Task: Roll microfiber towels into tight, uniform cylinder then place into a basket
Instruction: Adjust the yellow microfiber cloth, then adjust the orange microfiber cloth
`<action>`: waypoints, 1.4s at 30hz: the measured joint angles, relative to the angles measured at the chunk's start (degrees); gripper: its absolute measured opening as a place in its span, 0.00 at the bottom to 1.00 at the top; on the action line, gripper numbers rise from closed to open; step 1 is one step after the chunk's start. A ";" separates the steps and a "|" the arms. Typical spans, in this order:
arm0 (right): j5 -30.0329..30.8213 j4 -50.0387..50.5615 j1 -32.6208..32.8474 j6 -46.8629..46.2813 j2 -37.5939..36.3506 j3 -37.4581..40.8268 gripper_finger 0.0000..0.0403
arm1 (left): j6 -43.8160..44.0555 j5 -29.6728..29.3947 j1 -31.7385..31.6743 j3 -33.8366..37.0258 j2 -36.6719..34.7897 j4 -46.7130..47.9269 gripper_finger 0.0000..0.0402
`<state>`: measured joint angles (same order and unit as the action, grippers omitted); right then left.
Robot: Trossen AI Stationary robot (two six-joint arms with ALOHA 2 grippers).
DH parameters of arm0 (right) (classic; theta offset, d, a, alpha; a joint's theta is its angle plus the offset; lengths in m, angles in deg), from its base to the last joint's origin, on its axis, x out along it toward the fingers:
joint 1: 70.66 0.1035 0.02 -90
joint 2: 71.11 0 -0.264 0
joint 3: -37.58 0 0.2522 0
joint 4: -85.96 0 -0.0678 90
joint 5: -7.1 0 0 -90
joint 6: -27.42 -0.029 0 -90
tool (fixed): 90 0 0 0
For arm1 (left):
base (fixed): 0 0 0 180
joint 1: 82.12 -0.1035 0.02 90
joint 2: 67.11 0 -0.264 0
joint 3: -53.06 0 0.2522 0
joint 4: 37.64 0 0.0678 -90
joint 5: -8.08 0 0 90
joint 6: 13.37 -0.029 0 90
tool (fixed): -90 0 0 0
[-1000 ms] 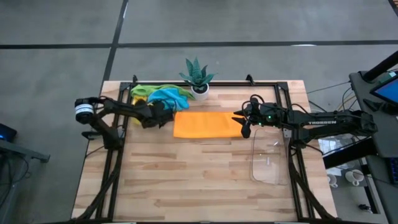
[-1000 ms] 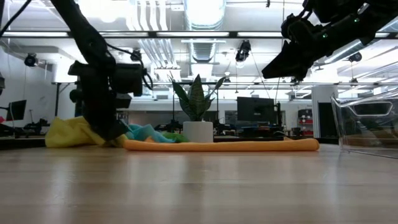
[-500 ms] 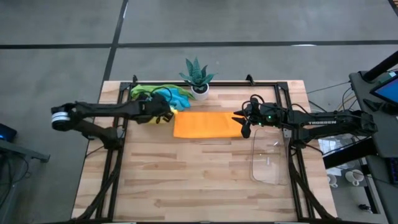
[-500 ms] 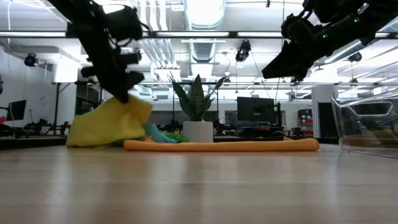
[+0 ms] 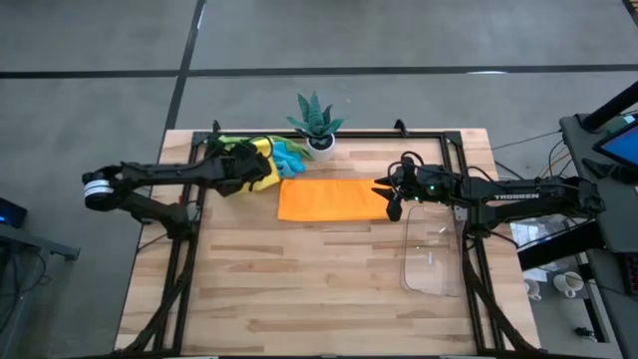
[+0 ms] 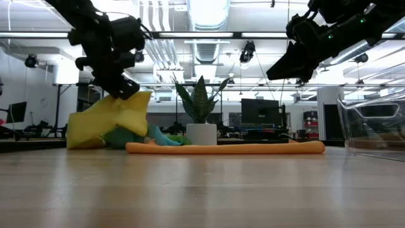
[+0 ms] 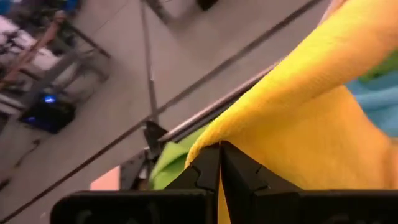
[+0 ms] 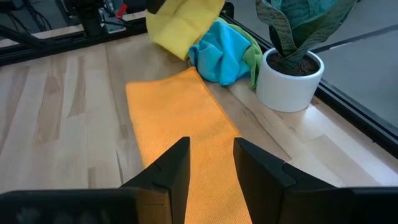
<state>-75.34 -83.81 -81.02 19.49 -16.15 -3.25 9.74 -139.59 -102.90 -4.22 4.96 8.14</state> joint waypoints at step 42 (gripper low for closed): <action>0.00 0.33 -0.02 -2.87 0.28 0.31 0.27 | -12.85 43.11 10.12 -5.61 5.52 -13.18 0.27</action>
<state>-75.34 -83.48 -81.03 16.62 -15.87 -2.94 -3.12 -96.48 -92.78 -9.83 10.48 -5.04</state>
